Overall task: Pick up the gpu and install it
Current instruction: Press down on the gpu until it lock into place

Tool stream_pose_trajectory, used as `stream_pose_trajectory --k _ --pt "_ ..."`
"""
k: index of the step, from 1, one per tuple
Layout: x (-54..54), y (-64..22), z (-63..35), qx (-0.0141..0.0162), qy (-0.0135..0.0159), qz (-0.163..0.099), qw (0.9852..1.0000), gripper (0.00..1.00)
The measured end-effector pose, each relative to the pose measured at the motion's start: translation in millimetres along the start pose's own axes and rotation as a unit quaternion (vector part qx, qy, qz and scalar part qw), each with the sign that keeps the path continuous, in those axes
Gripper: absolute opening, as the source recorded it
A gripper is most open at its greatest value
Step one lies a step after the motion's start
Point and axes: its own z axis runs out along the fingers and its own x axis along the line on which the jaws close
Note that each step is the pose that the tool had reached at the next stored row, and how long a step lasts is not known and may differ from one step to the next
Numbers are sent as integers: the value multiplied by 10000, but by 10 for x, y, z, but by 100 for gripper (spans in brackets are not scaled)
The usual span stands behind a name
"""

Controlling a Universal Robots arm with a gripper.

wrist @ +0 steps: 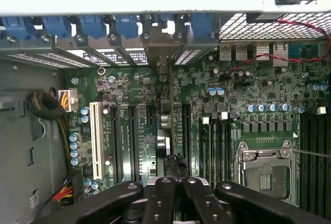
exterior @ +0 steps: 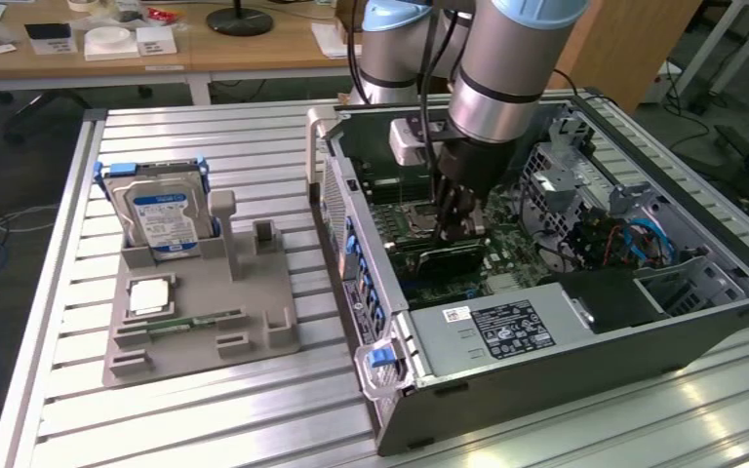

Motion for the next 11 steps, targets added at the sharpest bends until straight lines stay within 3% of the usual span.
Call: stream_pose_trajectory --k 11 --pt "-10 1 33 -1 -6 1 10000 11"
